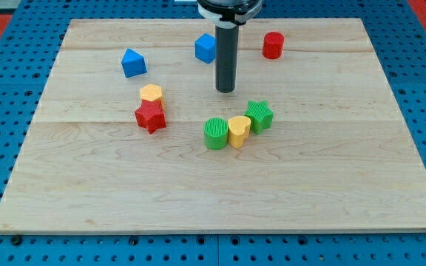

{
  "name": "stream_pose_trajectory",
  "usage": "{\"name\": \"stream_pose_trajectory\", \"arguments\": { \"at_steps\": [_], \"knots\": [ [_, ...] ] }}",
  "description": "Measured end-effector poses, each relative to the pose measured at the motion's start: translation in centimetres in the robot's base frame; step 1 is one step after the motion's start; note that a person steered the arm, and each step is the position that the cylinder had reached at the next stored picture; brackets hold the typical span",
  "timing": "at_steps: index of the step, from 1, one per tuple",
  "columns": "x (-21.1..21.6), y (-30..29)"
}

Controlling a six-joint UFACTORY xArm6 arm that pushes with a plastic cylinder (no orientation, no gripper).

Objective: Touch the top right side of the yellow hexagon

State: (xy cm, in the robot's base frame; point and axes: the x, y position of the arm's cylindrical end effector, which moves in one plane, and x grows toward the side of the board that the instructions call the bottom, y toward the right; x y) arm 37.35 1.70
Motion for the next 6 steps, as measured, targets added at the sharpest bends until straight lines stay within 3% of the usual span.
{"name": "stream_pose_trajectory", "arguments": {
  "at_steps": [1, 3, 5, 6],
  "knots": [
    [0.0, -0.5],
    [0.0, -9.1],
    [0.0, -14.1],
    [-3.4, -13.7]
  ]
}}
